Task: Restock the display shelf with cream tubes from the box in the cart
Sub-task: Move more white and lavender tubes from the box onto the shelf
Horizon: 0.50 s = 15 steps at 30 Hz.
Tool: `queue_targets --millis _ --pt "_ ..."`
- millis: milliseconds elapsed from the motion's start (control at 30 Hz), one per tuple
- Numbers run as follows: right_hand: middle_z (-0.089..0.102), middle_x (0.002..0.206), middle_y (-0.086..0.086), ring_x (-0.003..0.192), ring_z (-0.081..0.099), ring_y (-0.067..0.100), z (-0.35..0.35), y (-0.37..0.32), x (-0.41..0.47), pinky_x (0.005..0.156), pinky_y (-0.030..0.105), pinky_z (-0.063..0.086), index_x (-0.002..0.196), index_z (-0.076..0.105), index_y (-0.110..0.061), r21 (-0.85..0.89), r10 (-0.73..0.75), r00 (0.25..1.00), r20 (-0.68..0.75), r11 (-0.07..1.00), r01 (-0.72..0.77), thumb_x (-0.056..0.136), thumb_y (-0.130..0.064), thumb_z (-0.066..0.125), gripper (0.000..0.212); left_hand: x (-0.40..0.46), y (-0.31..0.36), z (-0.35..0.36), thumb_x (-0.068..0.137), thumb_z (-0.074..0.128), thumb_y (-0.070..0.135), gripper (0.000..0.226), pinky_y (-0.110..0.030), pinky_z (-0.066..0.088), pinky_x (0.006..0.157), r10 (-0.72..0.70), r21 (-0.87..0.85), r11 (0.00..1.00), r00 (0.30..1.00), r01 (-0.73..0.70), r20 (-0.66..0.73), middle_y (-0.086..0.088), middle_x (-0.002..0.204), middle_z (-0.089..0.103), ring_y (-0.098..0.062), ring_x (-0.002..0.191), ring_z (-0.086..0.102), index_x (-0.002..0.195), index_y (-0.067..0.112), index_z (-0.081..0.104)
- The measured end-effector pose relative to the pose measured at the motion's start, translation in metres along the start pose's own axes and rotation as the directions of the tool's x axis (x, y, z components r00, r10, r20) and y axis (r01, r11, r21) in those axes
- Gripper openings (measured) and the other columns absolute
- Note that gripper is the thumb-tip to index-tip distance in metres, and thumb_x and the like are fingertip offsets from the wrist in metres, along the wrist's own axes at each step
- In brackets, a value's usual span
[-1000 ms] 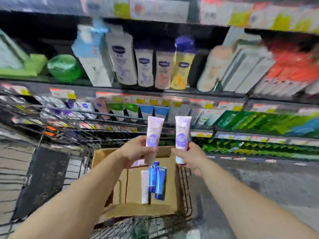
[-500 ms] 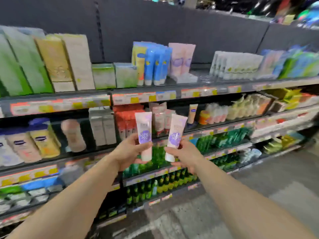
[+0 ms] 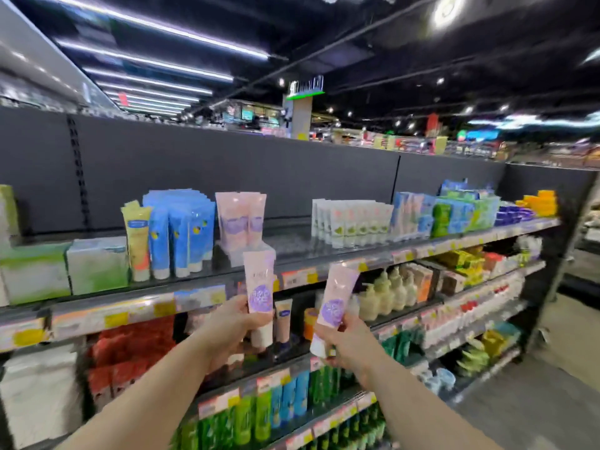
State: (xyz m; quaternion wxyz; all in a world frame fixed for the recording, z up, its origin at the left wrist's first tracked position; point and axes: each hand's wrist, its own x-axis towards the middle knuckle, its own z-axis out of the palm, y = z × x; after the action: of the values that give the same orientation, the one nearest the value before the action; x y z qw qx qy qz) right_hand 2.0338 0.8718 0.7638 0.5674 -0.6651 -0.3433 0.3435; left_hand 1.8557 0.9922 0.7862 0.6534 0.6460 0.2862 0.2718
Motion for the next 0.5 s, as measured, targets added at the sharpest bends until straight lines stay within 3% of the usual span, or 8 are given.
queue_targets --millis 100,167,233,300,400,500 --pt "0.065 0.093 0.004 0.075 0.064 0.017 0.005 -0.019 0.041 0.058 0.028 0.053 0.107 0.056 -0.015 -0.013 -0.071 0.997 0.021 0.997 0.072 0.086 -0.014 0.070 0.025 0.035 0.018 -0.020 0.074 0.075 0.011 0.034 -0.036 0.053 0.066 0.055 0.041 0.998 0.999 -0.055 -0.001 -0.003 0.079 0.066 -0.015 0.067 0.061 0.105 0.011 0.060" --pt "0.065 0.096 0.006 0.076 0.063 0.015 0.011 -0.038 0.067 0.056 0.024 0.052 0.109 0.057 -0.017 -0.015 -0.084 0.996 0.035 0.996 0.085 0.086 -0.013 0.070 0.027 0.058 0.034 -0.033 0.075 0.075 0.010 0.034 -0.036 0.051 0.064 0.101 0.057 0.993 0.995 -0.100 -0.007 -0.004 0.081 0.067 -0.017 0.066 0.061 0.105 0.014 0.059" --pt "0.067 0.104 0.009 0.083 0.067 0.019 0.018 -0.055 0.098 0.064 0.029 0.059 0.111 0.059 -0.018 -0.032 -0.126 0.989 0.072 0.991 0.129 0.084 -0.014 0.072 0.030 0.080 0.047 -0.044 0.085 0.070 0.007 0.031 -0.039 0.053 0.070 0.168 0.106 0.981 0.984 -0.161 -0.056 -0.007 0.099 0.071 -0.025 0.081 0.066 0.111 0.018 0.059" --pt "0.069 0.104 0.006 0.089 0.067 0.019 0.025 -0.071 0.119 0.077 0.033 0.059 0.107 0.062 -0.020 -0.063 -0.194 0.978 0.070 0.978 0.199 0.081 -0.019 0.075 0.029 0.090 0.056 -0.052 0.087 0.067 0.007 0.029 -0.039 0.055 0.082 0.232 0.178 0.961 0.965 -0.210 -0.118 -0.002 0.105 0.072 -0.023 0.095 0.068 0.112 0.021 0.060" --pt "0.069 0.102 0.001 0.085 0.063 0.011 0.037 -0.094 0.158 0.067 0.014 0.050 0.109 0.063 -0.015 -0.136 -0.289 0.955 0.062 0.946 0.295 0.081 -0.021 0.075 0.031 0.100 0.060 -0.067 0.086 0.069 0.014 0.031 -0.034 0.053 0.086 0.257 0.228 0.950 0.949 -0.213 -0.185 0.002 0.105 0.073 -0.018 0.099 0.068 0.114 0.023 0.061" --pt "0.068 0.101 -0.002 0.090 0.064 0.014 0.054 -0.108 0.196 0.078 0.023 0.053 0.109 0.060 -0.016 -0.142 -0.333 0.943 0.028 0.932 0.333 0.079 -0.020 0.078 0.036 0.100 0.054 -0.083 0.085 0.070 0.013 0.029 -0.033 0.051 0.085 0.273 0.270 0.941 0.931 -0.205 -0.244 0.003 0.101 0.074 -0.018 0.098 0.068 0.110 0.027 0.065"
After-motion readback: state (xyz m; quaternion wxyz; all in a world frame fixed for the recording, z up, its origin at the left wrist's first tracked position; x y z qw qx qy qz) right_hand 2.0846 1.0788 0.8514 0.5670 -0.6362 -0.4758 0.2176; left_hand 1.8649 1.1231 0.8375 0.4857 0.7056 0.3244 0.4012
